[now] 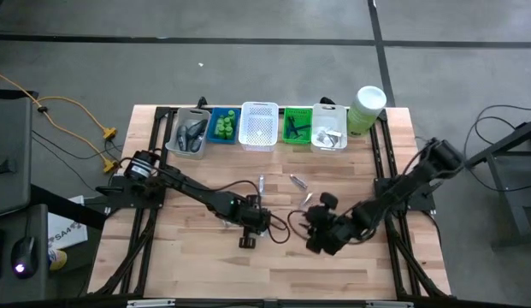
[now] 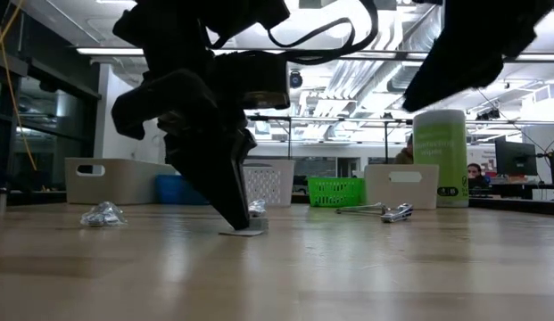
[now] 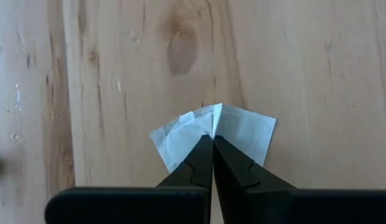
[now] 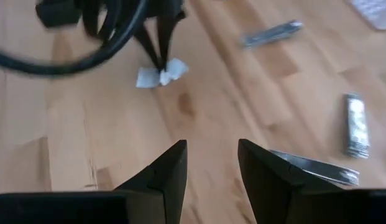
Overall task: Pick & Place Travel size toiletries
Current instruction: Put the bandage into the right white bin, then put the nail cutter into the left white bin
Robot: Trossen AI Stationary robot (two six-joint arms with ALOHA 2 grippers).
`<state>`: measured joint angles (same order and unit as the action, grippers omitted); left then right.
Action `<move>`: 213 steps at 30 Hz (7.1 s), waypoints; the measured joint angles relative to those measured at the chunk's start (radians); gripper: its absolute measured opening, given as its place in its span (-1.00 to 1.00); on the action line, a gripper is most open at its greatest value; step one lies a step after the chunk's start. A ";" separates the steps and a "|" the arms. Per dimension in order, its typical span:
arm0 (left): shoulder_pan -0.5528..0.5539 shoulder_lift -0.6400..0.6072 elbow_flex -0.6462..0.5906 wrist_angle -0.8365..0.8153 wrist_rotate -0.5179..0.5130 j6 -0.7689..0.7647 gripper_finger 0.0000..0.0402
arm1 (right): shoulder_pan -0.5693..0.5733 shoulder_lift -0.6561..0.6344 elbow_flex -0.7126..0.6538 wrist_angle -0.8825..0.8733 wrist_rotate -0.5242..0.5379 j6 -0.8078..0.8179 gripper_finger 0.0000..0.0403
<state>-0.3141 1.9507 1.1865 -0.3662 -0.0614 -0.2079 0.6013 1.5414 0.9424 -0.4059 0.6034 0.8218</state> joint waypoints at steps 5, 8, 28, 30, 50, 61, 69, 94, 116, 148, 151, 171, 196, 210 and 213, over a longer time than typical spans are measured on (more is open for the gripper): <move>-0.001 -0.014 0.052 -0.032 0.004 0.048 -0.99 | 0.011 0.144 0.000 0.192 0.004 -0.094 -0.32; -0.002 -0.026 0.076 -0.060 0.003 0.067 -1.00 | 0.014 0.221 0.000 0.323 0.010 -0.150 -0.32; -0.001 -0.031 0.140 -0.054 -0.019 0.127 -1.00 | -0.052 0.429 0.001 0.709 0.095 -0.355 -0.21; -0.001 -0.031 0.140 -0.056 -0.020 0.129 -1.00 | -0.066 0.429 0.001 0.721 0.079 -0.355 -0.11; 0.000 -0.033 0.141 -0.032 -0.021 0.129 -1.00 | -0.131 0.429 0.000 0.777 -0.114 -0.346 0.27; -0.001 -0.033 0.141 -0.026 -0.019 0.128 -1.00 | -0.130 0.429 0.001 0.761 -0.116 -0.347 -0.47; 0.000 -0.033 0.141 -0.026 0.022 0.125 -0.99 | -0.131 0.429 0.001 0.762 -0.142 -0.328 -0.96; -0.092 -0.319 -0.208 0.087 -0.229 -0.061 -0.54 | -0.382 -0.047 -0.001 -0.036 0.012 -0.160 -0.98; -0.112 -0.837 -0.686 0.374 -0.304 -0.146 -0.54 | -1.077 -0.139 0.000 -0.318 -0.061 -0.394 -0.98; -0.112 -0.894 -0.719 0.364 -0.287 -0.269 -0.54 | -1.200 -0.122 0.000 -0.289 -0.274 -0.526 0.26; -0.112 -0.894 -0.719 0.364 -0.281 -0.273 -0.54 | -1.200 -0.122 0.000 -0.269 -0.287 -0.543 0.23; -0.112 -0.893 -0.719 0.363 -0.263 -0.271 -0.54 | -1.207 -0.275 0.001 -0.331 -0.332 -0.607 0.12; -0.112 -0.892 -0.718 0.340 -0.260 -0.281 -0.54 | -0.527 -0.308 -0.100 -0.329 -0.542 -0.878 0.12; -0.112 -0.892 -0.718 0.306 -0.244 -0.292 -0.54 | -0.481 -0.018 -0.099 -0.147 -0.482 -1.062 0.12; -0.112 -0.892 -0.718 0.305 -0.244 -0.294 -0.54 | -0.503 0.017 -0.099 -0.139 -0.481 -1.120 0.12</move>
<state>-0.4261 1.0584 0.4683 -0.0612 -0.3054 -0.5018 0.0981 1.5583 0.8436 -0.5453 0.1221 -0.2979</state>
